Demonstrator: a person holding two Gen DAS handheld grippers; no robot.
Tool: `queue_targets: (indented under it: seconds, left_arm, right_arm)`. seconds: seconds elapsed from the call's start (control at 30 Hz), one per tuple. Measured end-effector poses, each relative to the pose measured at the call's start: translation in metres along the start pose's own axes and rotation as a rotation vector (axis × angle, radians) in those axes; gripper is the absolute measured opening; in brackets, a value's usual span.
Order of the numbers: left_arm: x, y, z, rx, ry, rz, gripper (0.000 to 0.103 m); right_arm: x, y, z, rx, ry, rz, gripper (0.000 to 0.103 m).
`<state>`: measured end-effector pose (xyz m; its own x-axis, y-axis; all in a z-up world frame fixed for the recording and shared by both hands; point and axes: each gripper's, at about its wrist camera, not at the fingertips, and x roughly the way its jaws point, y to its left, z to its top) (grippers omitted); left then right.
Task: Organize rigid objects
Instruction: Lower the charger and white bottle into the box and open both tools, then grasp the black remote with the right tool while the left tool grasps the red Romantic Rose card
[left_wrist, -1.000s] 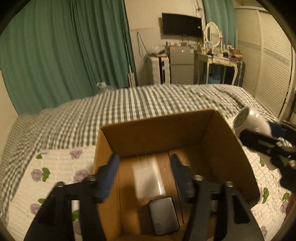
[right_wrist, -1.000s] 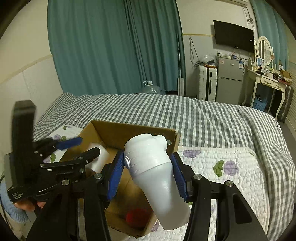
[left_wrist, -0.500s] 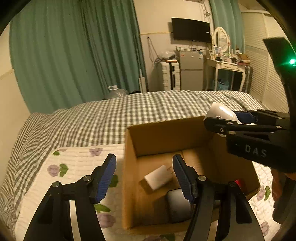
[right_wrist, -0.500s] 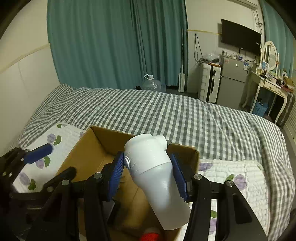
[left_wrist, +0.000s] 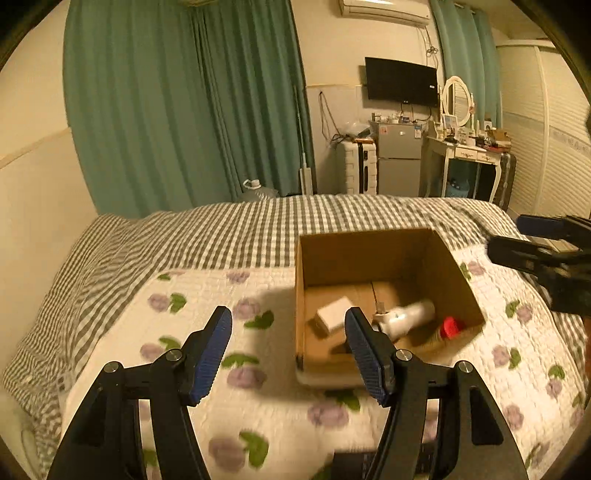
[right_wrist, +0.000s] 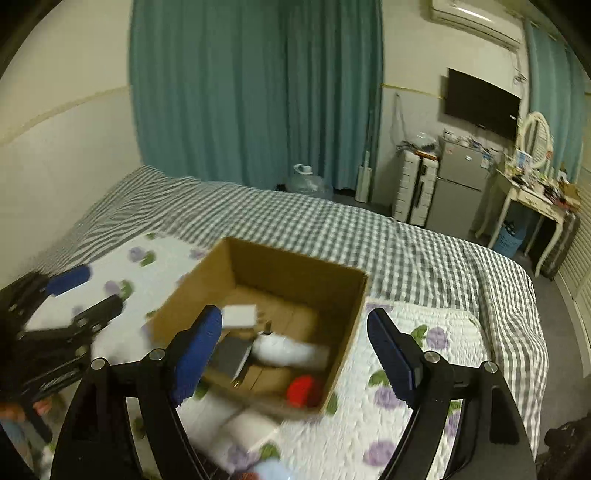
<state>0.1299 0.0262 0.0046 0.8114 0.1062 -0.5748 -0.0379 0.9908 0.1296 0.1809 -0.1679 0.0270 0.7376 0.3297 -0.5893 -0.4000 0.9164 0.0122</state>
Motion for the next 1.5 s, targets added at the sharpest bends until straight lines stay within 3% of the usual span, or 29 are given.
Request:
queue_targets:
  seconds: [0.13,0.33,0.5,0.67,0.8,0.87,0.93,1.1,1.27,1.4,1.5]
  left_arm:
    - [-0.009,0.008,-0.026,-0.03,0.039,0.008,0.067]
    - [-0.005,0.018,-0.07,0.008,0.117,0.059,0.067]
    - [0.007,0.03,-0.104,-0.005,0.199,0.05,0.067]
    - [0.015,0.033,-0.107,-0.023,0.224,0.044,0.067]
    - [0.019,0.031,-0.108,-0.014,0.236,0.045,0.067]
    - [0.021,0.031,-0.108,-0.013,0.24,0.054,0.067]
    - [0.02,0.031,-0.107,-0.014,0.237,0.063,0.067]
    - [0.02,0.027,-0.106,-0.009,0.242,0.08,0.067]
    - [0.013,0.005,-0.103,-0.003,0.24,0.044,0.067]
    - [0.007,-0.025,-0.1,0.014,0.235,-0.002,0.067]
    - [0.002,-0.055,-0.1,0.019,0.237,-0.078,0.067]
  right_arm:
    - [-0.012,0.031,-0.025,-0.1,0.018,0.059,0.081]
    - [0.033,0.084,-0.086,-0.227,0.19,0.124,0.081]
    - [0.067,0.106,-0.129,-0.304,0.329,0.195,0.078]
    - [0.092,0.109,-0.154,-0.323,0.417,0.228,0.073]
    - [0.096,0.11,-0.16,-0.315,0.422,0.251,0.058]
    - [0.093,0.108,-0.157,-0.312,0.412,0.243,0.044]
    - [0.087,0.103,-0.154,-0.282,0.398,0.24,0.04]
    - [0.064,0.092,-0.149,-0.244,0.35,0.2,0.039]
    - [0.031,0.07,-0.14,-0.189,0.31,0.165,0.039]
    - [0.002,0.03,-0.138,-0.086,0.277,0.09,0.039]
    - [-0.013,-0.003,-0.144,-0.005,0.273,0.029,0.039]
